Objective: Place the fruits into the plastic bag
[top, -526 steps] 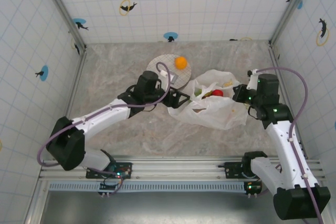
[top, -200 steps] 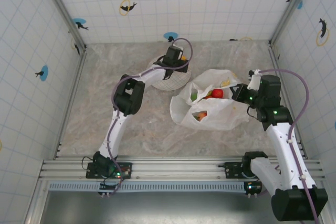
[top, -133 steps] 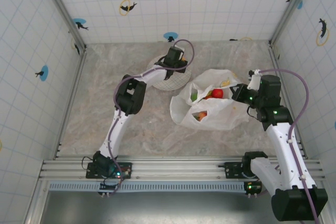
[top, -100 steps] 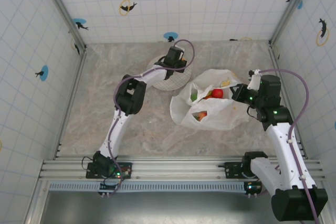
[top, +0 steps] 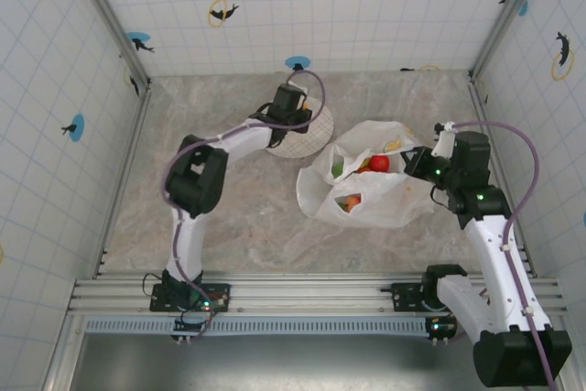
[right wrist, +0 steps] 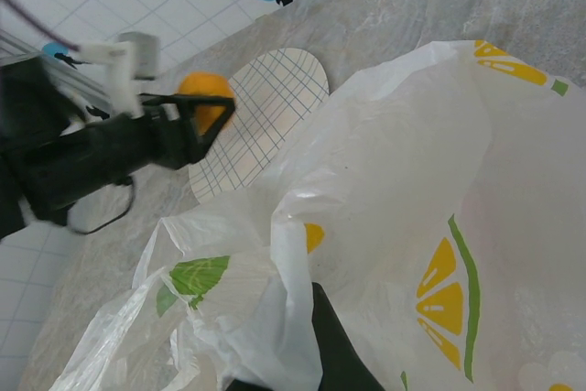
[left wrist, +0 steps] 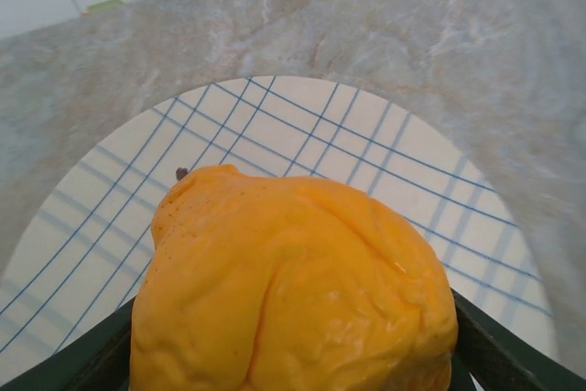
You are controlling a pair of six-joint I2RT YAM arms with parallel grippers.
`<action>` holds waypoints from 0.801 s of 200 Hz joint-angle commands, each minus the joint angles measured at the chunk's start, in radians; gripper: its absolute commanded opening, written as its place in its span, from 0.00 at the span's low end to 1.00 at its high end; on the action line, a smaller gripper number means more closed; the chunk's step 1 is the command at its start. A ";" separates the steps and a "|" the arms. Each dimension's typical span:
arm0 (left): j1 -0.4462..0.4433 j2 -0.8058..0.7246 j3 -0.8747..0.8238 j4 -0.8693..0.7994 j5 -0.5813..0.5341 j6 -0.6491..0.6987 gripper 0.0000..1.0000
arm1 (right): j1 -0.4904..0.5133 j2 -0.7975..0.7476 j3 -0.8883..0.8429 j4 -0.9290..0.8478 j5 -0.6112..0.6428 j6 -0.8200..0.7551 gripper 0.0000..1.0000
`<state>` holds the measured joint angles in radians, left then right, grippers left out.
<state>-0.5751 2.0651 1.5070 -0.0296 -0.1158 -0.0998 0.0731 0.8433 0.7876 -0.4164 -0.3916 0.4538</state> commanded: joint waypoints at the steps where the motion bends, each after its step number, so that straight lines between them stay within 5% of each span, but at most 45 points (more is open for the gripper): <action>1: -0.003 -0.203 -0.159 0.076 0.077 -0.098 0.66 | 0.008 -0.017 -0.010 0.036 -0.011 0.007 0.00; 79: -0.125 -0.780 -0.703 0.025 0.402 -0.308 0.65 | 0.030 0.004 0.005 0.085 -0.021 0.031 0.00; 118: -0.238 -0.789 -0.761 -0.023 0.443 -0.292 0.66 | 0.061 0.005 0.006 0.102 -0.008 0.053 0.00; 160: -0.250 -0.660 -0.700 0.054 0.453 -0.286 0.65 | 0.122 0.005 0.011 0.115 0.038 0.075 0.00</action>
<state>-0.8223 1.3315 0.7513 -0.0261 0.3111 -0.3759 0.1627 0.8478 0.7879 -0.3489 -0.3927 0.5095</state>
